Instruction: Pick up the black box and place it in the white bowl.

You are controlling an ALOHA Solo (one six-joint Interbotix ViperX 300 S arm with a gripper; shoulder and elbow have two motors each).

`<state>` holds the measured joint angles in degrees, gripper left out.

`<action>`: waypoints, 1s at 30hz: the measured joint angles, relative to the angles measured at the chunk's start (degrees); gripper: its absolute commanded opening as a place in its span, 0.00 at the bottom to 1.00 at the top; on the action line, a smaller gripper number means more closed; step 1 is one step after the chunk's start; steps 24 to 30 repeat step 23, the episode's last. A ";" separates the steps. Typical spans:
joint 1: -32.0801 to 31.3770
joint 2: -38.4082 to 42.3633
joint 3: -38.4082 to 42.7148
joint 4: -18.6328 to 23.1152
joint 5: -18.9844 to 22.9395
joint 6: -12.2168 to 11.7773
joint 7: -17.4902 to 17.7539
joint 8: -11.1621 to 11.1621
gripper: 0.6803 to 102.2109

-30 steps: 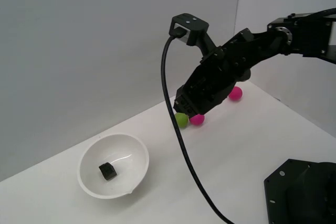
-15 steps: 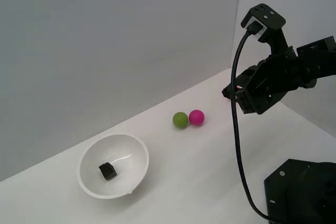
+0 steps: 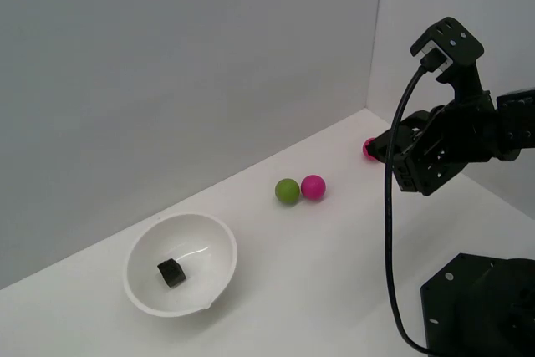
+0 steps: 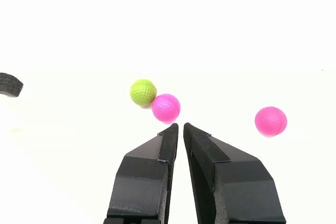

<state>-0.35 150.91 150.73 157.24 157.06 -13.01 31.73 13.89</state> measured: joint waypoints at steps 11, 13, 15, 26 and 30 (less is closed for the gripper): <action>-0.09 -2.90 -2.90 0.00 0.00 0.00 -0.18 0.00 0.02; -0.09 -4.04 -4.04 -0.09 0.00 0.00 -0.18 0.00 0.02; 0.09 -4.22 -4.31 0.00 0.00 -0.09 -0.18 0.00 0.02; -0.35 -2.02 -1.93 -0.09 0.00 0.00 -0.18 0.00 0.02; -0.35 -2.02 -1.93 -0.09 0.00 0.00 -0.18 0.00 0.02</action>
